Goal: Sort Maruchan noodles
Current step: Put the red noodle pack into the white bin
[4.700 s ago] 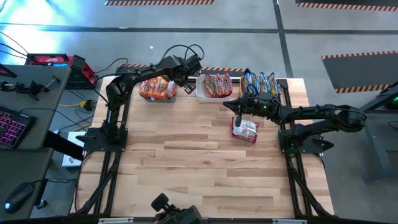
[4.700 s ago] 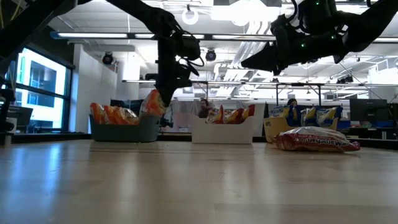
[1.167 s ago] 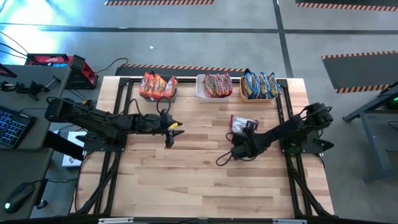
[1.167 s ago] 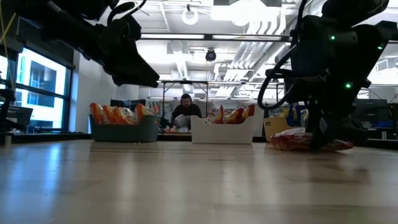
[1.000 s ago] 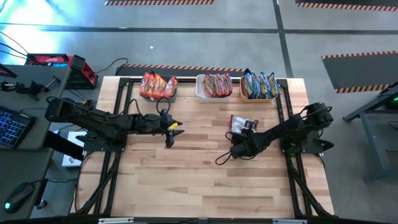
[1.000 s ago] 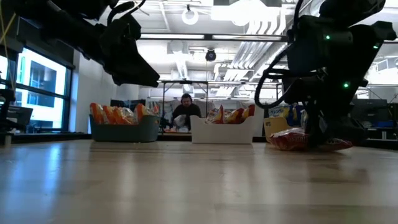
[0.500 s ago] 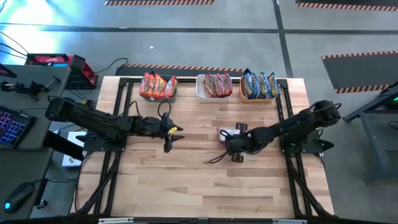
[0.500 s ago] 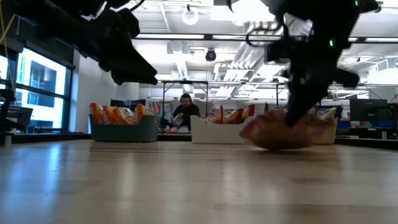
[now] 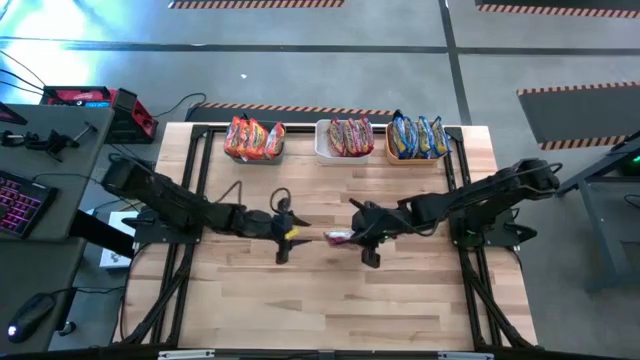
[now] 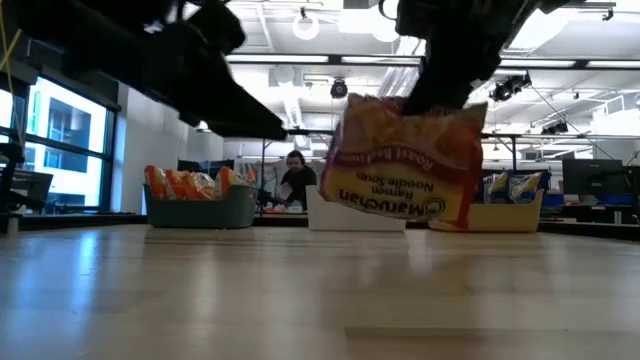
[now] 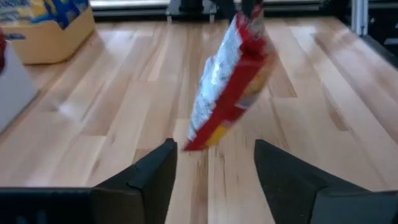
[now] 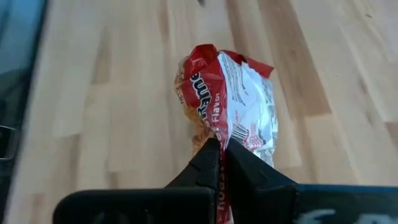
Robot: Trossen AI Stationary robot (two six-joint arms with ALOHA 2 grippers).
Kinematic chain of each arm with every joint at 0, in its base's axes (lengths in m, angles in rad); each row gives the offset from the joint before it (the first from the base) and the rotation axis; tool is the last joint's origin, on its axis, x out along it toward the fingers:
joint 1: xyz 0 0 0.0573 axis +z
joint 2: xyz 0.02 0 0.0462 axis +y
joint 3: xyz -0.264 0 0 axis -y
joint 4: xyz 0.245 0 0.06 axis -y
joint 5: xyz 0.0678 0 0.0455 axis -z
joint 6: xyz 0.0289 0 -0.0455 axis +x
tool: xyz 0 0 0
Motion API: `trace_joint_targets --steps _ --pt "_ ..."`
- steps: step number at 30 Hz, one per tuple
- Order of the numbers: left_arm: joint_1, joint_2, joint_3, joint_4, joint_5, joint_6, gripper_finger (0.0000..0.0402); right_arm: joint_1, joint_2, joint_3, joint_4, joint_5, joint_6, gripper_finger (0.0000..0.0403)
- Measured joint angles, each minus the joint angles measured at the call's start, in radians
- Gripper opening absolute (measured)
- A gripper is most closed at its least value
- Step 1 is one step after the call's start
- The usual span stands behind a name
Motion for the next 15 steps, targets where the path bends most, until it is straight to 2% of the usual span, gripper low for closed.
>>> trace_joint_targets --steps 8,15 --pt "-0.019 0.205 0.164 0.003 0.015 0.006 0.0263 0.005 -0.001 0.000 0.037 -0.022 -0.031 0.0000" --pt "-0.032 0.334 0.300 0.003 -0.024 0.038 0.0275 0.005 -0.001 -0.001 0.063 -0.023 -0.062 0.0000"
